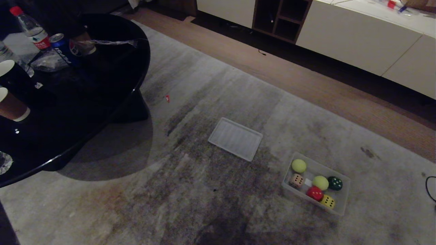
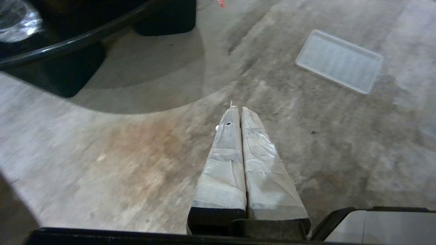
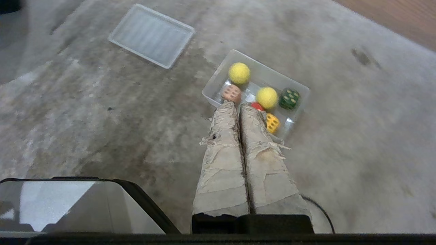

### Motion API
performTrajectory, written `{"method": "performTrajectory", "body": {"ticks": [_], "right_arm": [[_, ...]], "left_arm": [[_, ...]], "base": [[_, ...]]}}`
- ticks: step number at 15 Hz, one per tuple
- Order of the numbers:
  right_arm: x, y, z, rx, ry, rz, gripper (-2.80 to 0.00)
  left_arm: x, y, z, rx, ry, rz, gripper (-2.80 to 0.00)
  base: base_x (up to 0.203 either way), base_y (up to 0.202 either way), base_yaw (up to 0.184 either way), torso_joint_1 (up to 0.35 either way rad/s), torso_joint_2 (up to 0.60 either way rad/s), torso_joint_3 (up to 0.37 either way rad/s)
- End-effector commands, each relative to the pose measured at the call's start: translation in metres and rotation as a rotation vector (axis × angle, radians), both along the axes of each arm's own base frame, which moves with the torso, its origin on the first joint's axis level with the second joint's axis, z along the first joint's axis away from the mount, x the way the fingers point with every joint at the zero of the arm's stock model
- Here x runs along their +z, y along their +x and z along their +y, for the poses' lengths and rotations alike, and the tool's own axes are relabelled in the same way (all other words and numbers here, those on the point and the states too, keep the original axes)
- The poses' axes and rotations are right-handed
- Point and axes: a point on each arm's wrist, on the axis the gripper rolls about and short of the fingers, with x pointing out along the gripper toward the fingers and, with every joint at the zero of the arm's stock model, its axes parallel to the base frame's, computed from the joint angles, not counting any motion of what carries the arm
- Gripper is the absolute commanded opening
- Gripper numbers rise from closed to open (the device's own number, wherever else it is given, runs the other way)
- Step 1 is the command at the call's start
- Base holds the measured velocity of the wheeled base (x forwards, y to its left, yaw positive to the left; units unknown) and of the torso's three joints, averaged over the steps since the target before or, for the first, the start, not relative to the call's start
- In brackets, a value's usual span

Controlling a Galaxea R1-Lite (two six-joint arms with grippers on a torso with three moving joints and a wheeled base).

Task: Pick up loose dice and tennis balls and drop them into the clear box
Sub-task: Close the lid

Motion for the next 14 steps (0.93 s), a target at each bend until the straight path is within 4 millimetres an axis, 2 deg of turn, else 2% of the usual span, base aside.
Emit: {"method": "performTrajectory", "body": {"ticks": [1,7,14], "right_arm": [[0.0001,0.0001,0.0,0.0,0.0,0.002,-2.8],[0.0001,0.0001,0.0001,0.003,0.001,0.002,-2.8],[-0.0002,0.0,0.0001,0.003,0.003,0.005,-2.8]], "left_arm": [[-0.0003,0.0002,0.0001,0.001,0.0,0.003,-2.8],[-0.0003,0.0002,0.0,0.002,-0.001,0.003,-2.8],[-0.0003,0.0002,0.0,0.001,0.002,0.003,-2.8]], "base": [[0.002,-0.004,0.072,0.004,0.0,0.0],[0.002,-0.007,0.124,0.001,0.0,0.002],[0.0,0.0,0.0,0.0,0.0,0.0]]}}
